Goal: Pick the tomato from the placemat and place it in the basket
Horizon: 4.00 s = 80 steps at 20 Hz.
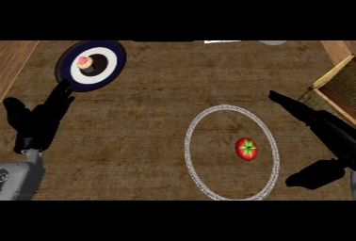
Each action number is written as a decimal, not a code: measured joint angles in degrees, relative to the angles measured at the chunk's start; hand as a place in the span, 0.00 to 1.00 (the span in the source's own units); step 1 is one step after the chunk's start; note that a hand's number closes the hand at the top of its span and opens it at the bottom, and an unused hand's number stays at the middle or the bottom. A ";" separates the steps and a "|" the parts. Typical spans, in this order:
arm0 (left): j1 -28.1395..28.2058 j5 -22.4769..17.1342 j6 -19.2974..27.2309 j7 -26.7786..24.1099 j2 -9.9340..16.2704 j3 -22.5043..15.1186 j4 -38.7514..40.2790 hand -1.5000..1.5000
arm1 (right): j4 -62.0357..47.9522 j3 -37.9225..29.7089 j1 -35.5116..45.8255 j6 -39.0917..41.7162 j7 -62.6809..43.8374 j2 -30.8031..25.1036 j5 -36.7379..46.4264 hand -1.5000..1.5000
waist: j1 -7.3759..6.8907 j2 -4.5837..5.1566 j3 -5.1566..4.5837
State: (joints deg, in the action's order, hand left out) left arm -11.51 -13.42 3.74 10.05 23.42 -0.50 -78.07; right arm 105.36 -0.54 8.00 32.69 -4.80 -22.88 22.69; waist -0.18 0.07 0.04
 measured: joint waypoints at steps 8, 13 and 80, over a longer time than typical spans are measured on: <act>0.29 1.73 -1.06 -0.39 -1.53 1.44 0.40 0.50 | -12.36 4.46 1.82 -8.37 6.67 6.33 8.43 0.00 | -0.07 -0.01 -0.02; 0.44 2.79 -1.43 0.23 -2.46 2.14 -0.18 0.50 | -21.30 5.87 3.75 -10.09 9.78 6.54 12.86 0.00 | -0.09 -0.02 -0.03; -3.08 10.29 -7.82 2.59 -8.66 8.57 0.47 0.50 | -25.82 23.77 28.59 -56.01 -52.25 22.70 27.26 1.00 | -2.39 -0.19 -0.08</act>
State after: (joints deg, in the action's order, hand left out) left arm -14.60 -3.13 -4.08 12.64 14.76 8.07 -77.61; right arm 79.54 23.22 36.60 -23.32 -57.05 -0.18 49.95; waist -2.57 -0.12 -0.04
